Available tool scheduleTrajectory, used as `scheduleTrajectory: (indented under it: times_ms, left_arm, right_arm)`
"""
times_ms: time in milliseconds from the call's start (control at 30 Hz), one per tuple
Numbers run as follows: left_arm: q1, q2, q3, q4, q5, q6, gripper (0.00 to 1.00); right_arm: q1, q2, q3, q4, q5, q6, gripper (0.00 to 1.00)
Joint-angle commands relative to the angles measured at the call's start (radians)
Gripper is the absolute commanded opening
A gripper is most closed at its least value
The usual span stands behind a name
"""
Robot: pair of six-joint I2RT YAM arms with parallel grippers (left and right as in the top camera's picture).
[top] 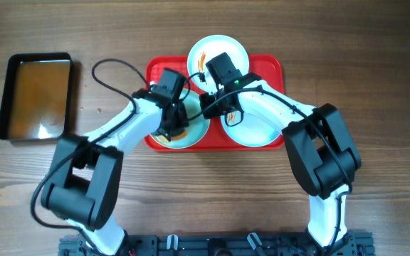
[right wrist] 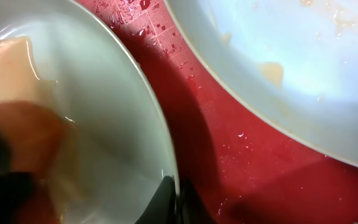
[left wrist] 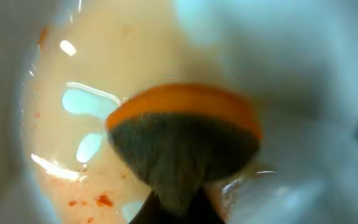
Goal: Clean dirty plates on tray and stack at the side
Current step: 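Scrub the lower-left plate with the sponge in the left gripper, then return the sponge with the left gripper to the black tray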
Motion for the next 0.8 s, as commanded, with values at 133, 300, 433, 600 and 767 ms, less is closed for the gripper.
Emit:
scheduleTrajectory:
  times_ms: [133,300,433,600,767]
  left_arm:
    - [0.003,0.017,-0.068,-0.020,-0.261,-0.013,0.04]
    - [0.003,-0.021,-0.063,-0.019,-0.491,0.094,0.04]
    - [0.003,-0.111,-0.063,-0.011,-0.580,0.119,0.04]
    - [0.037,-0.328,-0.063,-0.011,-0.514,0.114,0.04]
    - [0.329,-0.520,-0.063,0.016,-0.245,0.115,0.04]
  right_arm:
    - [-0.003,0.047,-0.015,-0.020,0.039,-0.023,0.04]
    - [-0.003,0.047,-0.015,-0.021,0.039,-0.024,0.04]
    - [-0.003,0.047,-0.015,-0.021,0.039,-0.024,0.04]
    - [0.001,0.037,0.030,-0.082,0.035,-0.026,0.04]
    - [0.019,-0.016,0.184,-0.216,0.048,-0.031,0.04]
